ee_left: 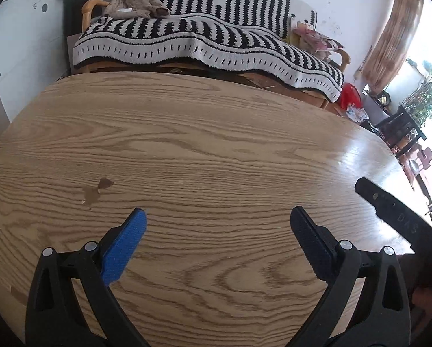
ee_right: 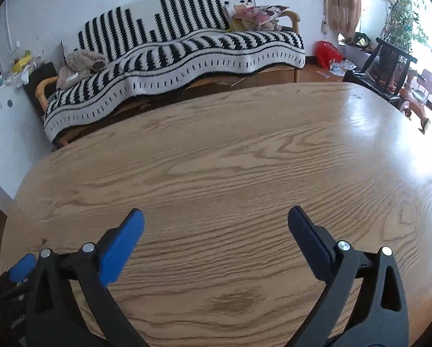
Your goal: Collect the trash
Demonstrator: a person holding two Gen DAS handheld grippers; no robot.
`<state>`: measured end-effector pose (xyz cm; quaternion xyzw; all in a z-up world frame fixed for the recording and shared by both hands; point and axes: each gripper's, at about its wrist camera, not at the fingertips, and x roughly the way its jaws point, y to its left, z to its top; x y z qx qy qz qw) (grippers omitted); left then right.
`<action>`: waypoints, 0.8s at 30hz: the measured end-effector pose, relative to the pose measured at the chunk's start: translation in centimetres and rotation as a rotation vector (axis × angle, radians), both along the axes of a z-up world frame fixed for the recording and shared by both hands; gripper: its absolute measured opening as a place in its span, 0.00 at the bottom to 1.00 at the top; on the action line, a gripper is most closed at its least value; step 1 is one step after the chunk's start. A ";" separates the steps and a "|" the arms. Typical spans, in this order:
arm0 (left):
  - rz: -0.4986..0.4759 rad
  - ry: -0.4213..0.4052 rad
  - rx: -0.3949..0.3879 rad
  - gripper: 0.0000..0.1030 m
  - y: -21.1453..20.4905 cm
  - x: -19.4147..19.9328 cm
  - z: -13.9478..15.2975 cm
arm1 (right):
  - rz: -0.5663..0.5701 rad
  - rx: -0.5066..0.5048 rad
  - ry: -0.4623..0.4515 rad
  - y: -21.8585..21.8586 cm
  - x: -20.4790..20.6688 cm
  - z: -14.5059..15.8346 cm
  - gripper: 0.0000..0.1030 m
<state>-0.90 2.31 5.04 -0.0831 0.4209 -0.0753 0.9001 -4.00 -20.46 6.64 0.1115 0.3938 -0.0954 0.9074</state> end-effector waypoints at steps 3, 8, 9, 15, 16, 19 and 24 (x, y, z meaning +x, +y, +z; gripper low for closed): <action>0.000 -0.008 0.025 0.94 -0.1 -0.4 -0.2 | 0.002 -0.007 0.004 -0.2 -0.5 -0.2 0.93; 0.010 -0.005 0.033 0.94 -0.8 -0.7 -0.4 | -0.008 -0.005 0.010 -1.1 -0.9 -0.4 0.94; 0.020 0.004 0.038 0.94 -0.8 -0.5 -0.6 | -0.011 0.001 0.011 -1.3 -1.0 -0.5 0.94; -0.014 0.025 0.029 0.94 -1.8 -0.6 -1.0 | -0.018 0.022 0.007 -2.2 -1.2 -0.3 0.94; -0.027 0.014 0.051 0.94 -2.2 -0.7 -1.0 | -0.017 0.022 0.007 -2.2 -1.2 -0.3 0.94; -0.058 -0.012 0.115 0.94 -3.3 -1.0 -0.9 | -0.012 0.019 0.010 -2.4 -1.3 -0.3 0.93; -0.088 -0.027 0.130 0.94 -3.7 -1.2 -0.8 | -0.030 0.019 0.013 -2.8 -1.2 -0.3 0.94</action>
